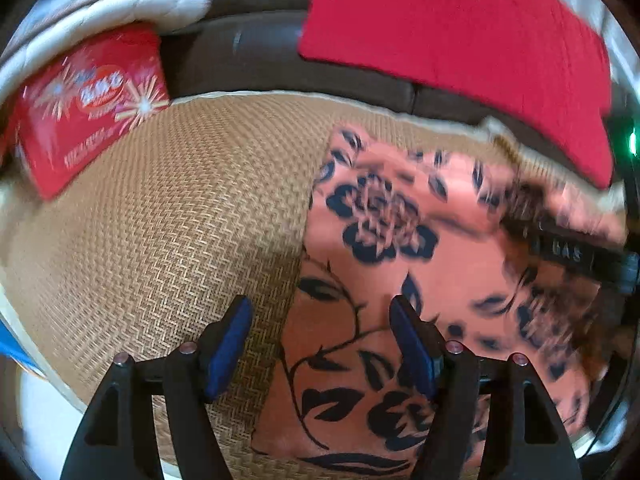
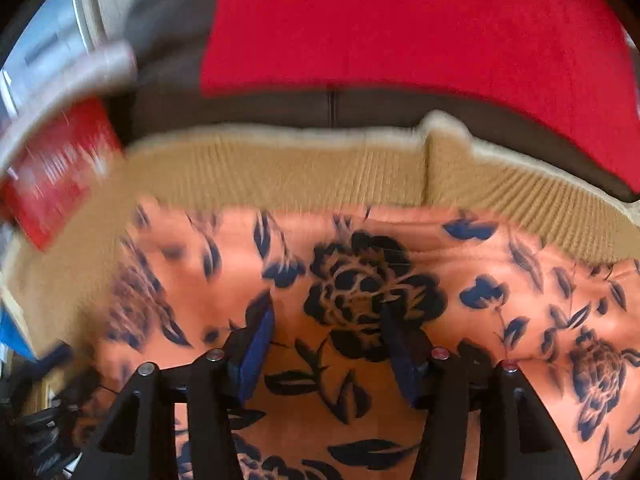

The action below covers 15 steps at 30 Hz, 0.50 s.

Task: Fold small clothes

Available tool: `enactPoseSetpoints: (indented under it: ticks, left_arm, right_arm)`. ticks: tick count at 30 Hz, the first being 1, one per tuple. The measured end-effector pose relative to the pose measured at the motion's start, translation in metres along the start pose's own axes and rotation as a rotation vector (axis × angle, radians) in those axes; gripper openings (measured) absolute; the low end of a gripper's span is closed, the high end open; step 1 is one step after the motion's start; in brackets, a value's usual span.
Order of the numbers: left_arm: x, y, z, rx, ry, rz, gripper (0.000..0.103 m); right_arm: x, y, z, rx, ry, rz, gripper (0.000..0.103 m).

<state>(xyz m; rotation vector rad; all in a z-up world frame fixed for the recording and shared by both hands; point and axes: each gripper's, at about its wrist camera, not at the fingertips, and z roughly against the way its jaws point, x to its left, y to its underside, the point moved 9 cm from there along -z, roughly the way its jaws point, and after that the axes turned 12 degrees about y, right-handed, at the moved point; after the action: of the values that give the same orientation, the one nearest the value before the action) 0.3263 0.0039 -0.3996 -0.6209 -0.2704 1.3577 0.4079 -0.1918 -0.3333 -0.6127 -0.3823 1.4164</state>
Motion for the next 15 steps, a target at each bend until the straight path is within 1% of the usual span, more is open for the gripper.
enactPoseSetpoints:
  ticks: [1,2,3,4,5,7,8,10,12,15]
  left_arm:
    - [-0.003,0.002,-0.004,0.021,-0.01,-0.024,0.072]
    - [-0.006,0.004,-0.004,0.024,-0.007,-0.035,0.072]
    - [-0.008,0.002,-0.001,0.002,-0.003,-0.041,0.072]
    - [-0.01,0.0,0.004,-0.025,-0.001,-0.05,0.072]
    - [-0.014,-0.004,0.01,-0.054,-0.004,-0.065,0.072]
    - [-0.021,-0.009,0.021,-0.103,-0.014,-0.091,0.072]
    - [-0.026,-0.012,0.025,-0.124,-0.008,-0.1,0.072]
    - [-0.038,-0.014,0.033,-0.157,0.009,-0.116,0.072]
    - [-0.05,-0.012,0.038,-0.169,0.011,-0.134,0.073]
    - [-0.067,-0.007,0.044,-0.18,0.031,-0.159,0.073]
  right_arm:
    - [0.004,0.0,0.004,-0.024,0.034,0.034,0.06]
    - [0.007,-0.001,0.006,-0.029,0.044,0.047,0.059]
    - [0.008,-0.001,0.012,-0.041,0.037,0.04,0.059]
    - [0.004,-0.002,0.021,-0.065,0.015,0.012,0.059]
    - [-0.003,-0.001,0.031,-0.084,0.01,-0.016,0.059]
    - [-0.028,0.001,0.052,-0.128,0.049,-0.054,0.059]
    - [-0.044,0.003,0.064,-0.151,0.073,-0.069,0.059]
    - [-0.074,0.009,0.083,-0.172,0.094,-0.108,0.059]
    - [-0.105,0.02,0.102,-0.181,0.105,-0.172,0.059]
    - [-0.133,0.044,0.111,-0.167,0.104,-0.225,0.059]
